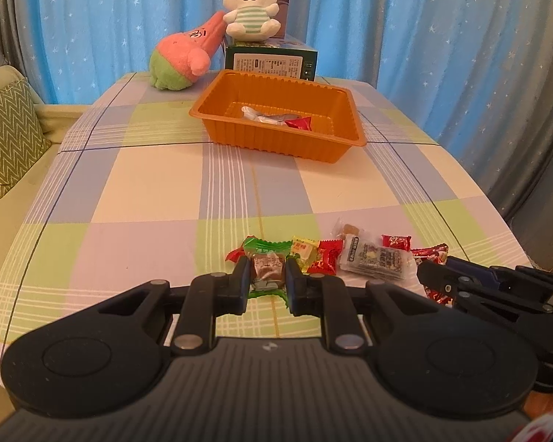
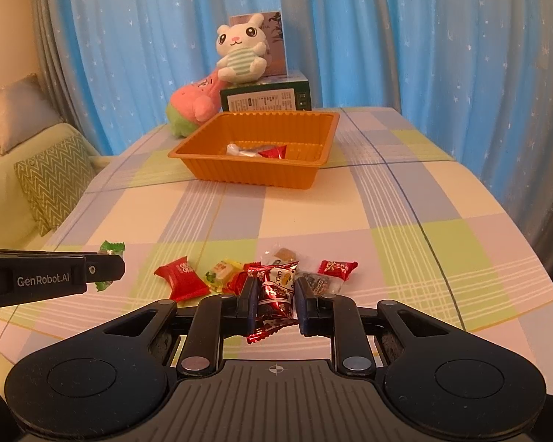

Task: Organize snacks
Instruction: 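Carry both candies into the orange tray and open both tools to release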

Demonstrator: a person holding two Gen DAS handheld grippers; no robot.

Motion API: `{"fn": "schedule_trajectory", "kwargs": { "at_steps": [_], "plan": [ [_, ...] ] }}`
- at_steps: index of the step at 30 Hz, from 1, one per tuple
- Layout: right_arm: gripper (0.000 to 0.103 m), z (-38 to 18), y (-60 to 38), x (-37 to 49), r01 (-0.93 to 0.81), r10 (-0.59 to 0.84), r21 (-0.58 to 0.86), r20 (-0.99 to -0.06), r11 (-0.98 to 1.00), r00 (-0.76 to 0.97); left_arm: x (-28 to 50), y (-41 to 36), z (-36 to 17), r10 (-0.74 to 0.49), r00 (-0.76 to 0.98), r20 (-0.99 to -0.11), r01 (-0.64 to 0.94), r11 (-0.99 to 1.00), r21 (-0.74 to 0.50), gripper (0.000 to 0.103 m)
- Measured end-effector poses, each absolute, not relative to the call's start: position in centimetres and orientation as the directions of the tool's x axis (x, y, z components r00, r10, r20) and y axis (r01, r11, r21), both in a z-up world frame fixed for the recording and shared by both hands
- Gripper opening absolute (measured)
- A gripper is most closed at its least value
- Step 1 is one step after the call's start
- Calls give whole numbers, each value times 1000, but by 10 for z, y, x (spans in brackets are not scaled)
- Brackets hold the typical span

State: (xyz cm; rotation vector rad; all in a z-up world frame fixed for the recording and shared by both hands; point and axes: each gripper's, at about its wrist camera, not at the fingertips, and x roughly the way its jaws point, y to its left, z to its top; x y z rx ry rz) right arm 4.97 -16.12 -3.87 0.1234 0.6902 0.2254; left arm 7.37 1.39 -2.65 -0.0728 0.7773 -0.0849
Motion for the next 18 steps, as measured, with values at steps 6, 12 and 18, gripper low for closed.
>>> {"fn": "schedule_trajectory", "kwargs": {
  "at_steps": [6,12,18],
  "plan": [
    [22,-30,-165,57,-161,244,188,-618,969,747,77,12,-21,-113,715,-690,59,993,-102,17],
    [22,-24,-168,65,-156,242,190,-617,969,749,84,7,-14,-127,720,-682,75,992,-106,17],
    [22,-18,-172,78,-155,244,196,-614,968,751,93,4,-8,-139,724,-676,88,990,-108,17]
  ]
}}
